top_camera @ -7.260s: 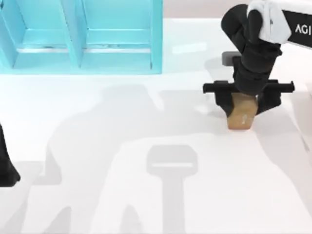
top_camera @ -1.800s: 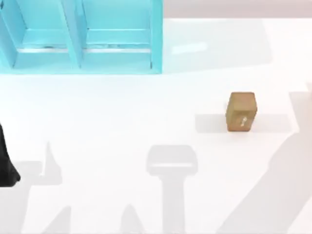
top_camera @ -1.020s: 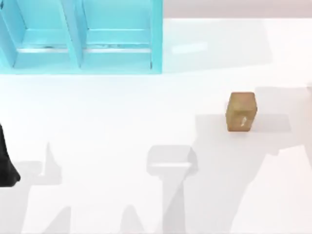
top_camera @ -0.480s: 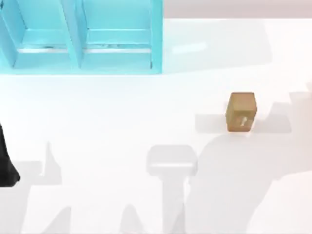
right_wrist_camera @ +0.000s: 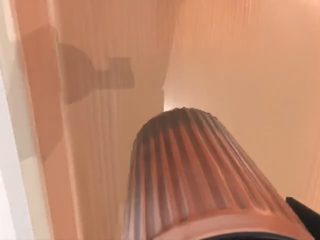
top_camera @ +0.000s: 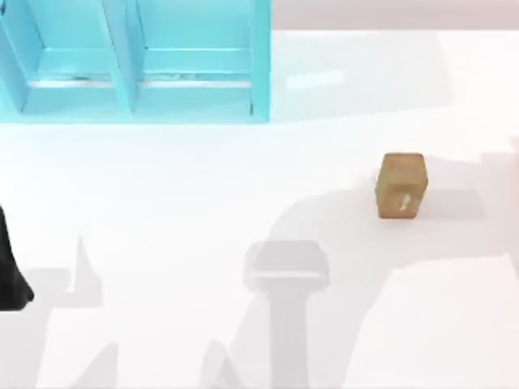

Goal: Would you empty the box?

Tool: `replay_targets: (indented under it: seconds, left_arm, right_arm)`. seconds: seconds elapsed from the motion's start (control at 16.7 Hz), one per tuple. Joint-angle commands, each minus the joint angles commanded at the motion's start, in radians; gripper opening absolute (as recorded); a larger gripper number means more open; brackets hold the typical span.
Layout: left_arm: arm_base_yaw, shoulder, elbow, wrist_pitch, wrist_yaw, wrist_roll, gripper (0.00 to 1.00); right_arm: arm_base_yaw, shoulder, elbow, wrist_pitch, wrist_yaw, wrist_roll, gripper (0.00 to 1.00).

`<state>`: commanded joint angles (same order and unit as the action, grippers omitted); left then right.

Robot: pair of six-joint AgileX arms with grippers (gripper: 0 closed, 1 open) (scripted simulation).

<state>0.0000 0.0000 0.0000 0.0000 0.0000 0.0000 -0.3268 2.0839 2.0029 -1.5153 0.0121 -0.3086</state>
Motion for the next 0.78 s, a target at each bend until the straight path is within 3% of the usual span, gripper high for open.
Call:
replay_targets:
  seconds: [0.54,0.78]
  left_arm:
    - [0.0,0.0,0.0,0.0,0.0,0.0,1.0]
    - [0.0,0.0,0.0,0.0,0.0,0.0,1.0]
  right_arm:
    - [0.669,-0.077,-0.326,0.215,0.042,0.669,0.0]
    - [0.846,-0.111,-0.439,0.29,0.055,0.846,0.0]
